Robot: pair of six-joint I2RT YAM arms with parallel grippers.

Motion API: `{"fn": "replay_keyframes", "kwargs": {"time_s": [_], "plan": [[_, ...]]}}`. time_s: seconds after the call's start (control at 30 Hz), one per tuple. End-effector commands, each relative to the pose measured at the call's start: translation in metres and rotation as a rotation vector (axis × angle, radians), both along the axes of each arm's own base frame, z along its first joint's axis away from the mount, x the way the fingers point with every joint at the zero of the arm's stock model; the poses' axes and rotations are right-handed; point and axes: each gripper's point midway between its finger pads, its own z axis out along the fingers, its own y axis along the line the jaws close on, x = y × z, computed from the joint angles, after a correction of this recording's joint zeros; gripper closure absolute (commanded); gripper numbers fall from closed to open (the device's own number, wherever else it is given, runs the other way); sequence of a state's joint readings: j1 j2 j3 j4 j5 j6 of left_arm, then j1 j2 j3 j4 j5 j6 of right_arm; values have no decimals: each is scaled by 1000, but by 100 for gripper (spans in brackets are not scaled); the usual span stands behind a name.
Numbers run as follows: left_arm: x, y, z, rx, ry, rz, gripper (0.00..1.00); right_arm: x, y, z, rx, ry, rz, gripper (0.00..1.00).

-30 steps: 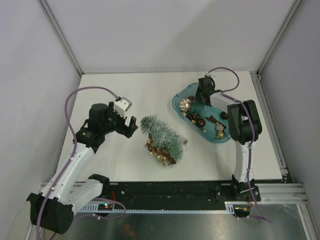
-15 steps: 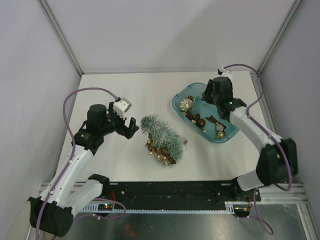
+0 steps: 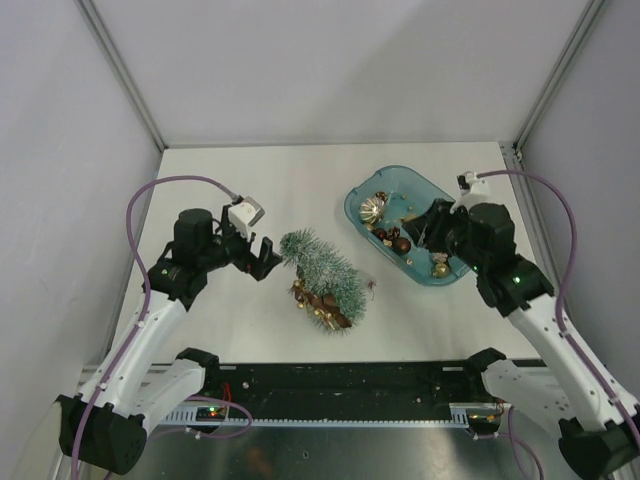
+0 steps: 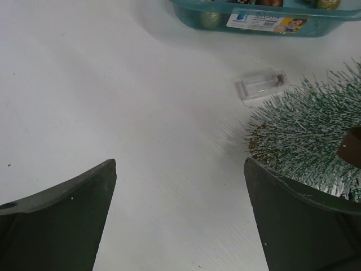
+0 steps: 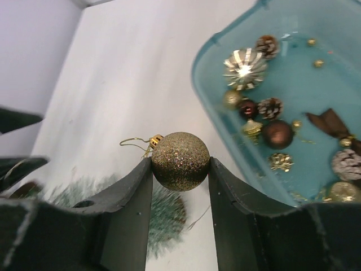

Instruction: Decorate the small christmas tree

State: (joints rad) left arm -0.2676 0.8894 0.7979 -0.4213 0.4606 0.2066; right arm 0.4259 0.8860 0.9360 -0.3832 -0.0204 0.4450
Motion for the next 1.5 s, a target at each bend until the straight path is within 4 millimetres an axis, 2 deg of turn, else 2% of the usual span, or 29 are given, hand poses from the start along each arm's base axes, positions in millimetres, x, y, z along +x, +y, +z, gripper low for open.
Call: {"fn": "replay_keyframes", "kwargs": {"time_s": [0.0, 0.13, 0.23, 0.4, 0.7, 0.97, 1.47], "plan": [[0, -9, 26, -61, -45, -39, 0, -46, 23, 15, 67, -8, 187, 63], [-1, -13, 31, -70, -58, -70, 0, -75, 36, 22, 90, -16, 304, 63], [0, -14, 37, -69, -74, -80, 0, -88, 40, 19, 89, -2, 349, 63], [-5, -21, 45, -97, -78, -130, 0, -102, 51, 6, 92, 43, 422, 63], [-9, -25, 43, -111, -64, -164, 0, -123, 65, -5, 97, 69, 538, 63], [-12, -29, 44, -123, -61, -189, 0, -123, 69, -7, 100, 68, 557, 63], [-15, -31, 44, -137, -61, -206, 0, -111, 77, 9, 125, 5, 564, 64]]}}
